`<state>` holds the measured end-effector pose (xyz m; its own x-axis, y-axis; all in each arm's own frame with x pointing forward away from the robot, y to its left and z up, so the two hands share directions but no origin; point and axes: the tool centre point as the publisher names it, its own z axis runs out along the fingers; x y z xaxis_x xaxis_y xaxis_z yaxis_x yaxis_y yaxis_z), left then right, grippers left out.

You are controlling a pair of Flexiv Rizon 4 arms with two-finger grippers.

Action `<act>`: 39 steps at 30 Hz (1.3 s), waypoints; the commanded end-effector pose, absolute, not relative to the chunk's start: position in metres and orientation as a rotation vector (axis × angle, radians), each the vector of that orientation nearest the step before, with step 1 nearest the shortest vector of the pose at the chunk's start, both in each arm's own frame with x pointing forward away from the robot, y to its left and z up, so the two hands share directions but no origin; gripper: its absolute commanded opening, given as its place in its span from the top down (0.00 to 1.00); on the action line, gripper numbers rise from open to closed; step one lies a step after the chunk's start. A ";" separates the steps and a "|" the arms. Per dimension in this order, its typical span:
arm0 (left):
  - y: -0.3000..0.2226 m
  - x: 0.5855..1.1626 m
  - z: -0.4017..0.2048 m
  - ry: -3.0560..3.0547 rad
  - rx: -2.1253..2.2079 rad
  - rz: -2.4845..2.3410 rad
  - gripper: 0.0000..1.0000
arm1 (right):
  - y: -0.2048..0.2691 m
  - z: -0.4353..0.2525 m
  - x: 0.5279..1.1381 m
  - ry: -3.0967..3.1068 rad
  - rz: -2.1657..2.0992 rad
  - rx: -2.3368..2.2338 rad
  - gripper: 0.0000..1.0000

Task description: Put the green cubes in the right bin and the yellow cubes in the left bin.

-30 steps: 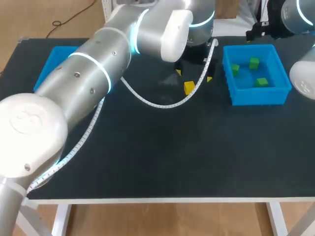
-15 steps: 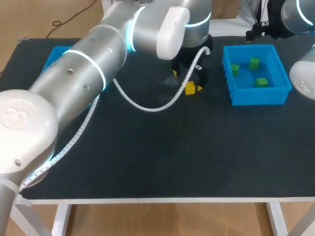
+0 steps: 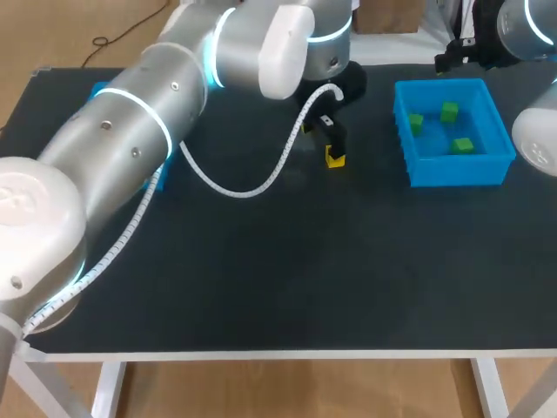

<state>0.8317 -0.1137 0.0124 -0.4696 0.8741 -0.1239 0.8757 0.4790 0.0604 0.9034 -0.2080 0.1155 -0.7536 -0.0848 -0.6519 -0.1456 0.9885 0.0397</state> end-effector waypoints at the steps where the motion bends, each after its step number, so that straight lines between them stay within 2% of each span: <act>1: -0.129 0.835 0.011 2.666 1.679 0.090 0.00 | -0.208 0.116 0.901 2.424 0.112 -0.159 0.00; 8: -0.141 0.829 0.002 2.570 1.837 0.132 0.00 | -0.208 0.116 0.901 2.424 0.112 -0.159 0.00; 21: -0.140 0.842 -0.010 2.595 1.816 0.176 0.00 | -0.208 0.116 0.901 2.424 0.112 -0.159 0.00; 22: -0.140 0.843 -0.012 2.595 1.817 0.176 0.59 | -0.208 0.116 0.901 2.424 0.112 -0.159 0.00; 23: -0.141 0.843 -0.012 2.586 1.814 0.176 0.96 | -0.208 0.116 0.901 2.424 0.112 -0.159 0.00; 24: -0.141 0.843 -0.013 2.586 1.816 0.177 1.00 | -0.208 0.116 0.901 2.424 0.112 -0.159 0.00; 31: -0.139 0.842 -0.015 2.588 1.788 0.208 1.00 | -0.208 0.116 0.901 2.424 0.112 -0.159 0.00; 39: -0.118 0.855 0.013 2.707 1.424 0.131 1.00 | -0.208 0.116 0.901 2.424 0.112 -0.159 0.00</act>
